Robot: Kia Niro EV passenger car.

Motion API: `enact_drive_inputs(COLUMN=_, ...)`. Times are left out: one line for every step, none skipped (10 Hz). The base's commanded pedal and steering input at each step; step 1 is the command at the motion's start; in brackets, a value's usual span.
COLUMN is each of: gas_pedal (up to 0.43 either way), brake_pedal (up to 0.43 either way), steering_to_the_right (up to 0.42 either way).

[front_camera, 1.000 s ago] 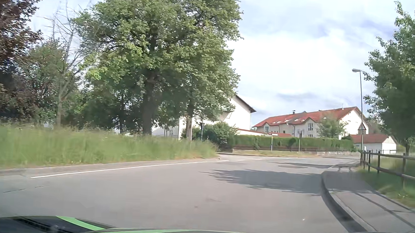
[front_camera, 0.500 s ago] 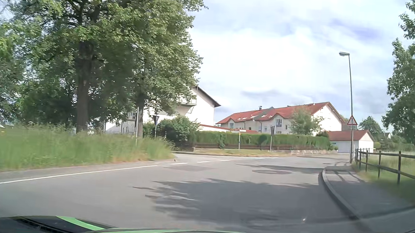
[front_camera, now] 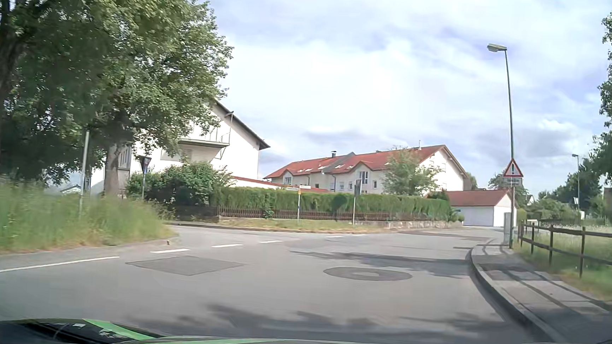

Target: Follow the waypoints while adhering to traffic rules and regulations

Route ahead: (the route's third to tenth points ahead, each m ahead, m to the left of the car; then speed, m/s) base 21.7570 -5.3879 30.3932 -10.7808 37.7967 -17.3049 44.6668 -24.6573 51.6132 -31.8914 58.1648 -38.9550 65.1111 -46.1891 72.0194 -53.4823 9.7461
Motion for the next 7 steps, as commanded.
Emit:
enact_drive_inputs(gas_pedal=0.157, brake_pedal=0.0, steering_to_the_right=0.113)
enact_drive_inputs(gas_pedal=0.157, brake_pedal=0.0, steering_to_the_right=0.113)
enact_drive_inputs(gas_pedal=0.157, brake_pedal=0.0, steering_to_the_right=0.113)
enact_drive_inputs(gas_pedal=0.157, brake_pedal=0.0, steering_to_the_right=0.112)
enact_drive_inputs(gas_pedal=0.157, brake_pedal=0.0, steering_to_the_right=0.111)
enact_drive_inputs(gas_pedal=0.157, brake_pedal=0.0, steering_to_the_right=0.108)
enact_drive_inputs(gas_pedal=0.157, brake_pedal=0.0, steering_to_the_right=0.106)
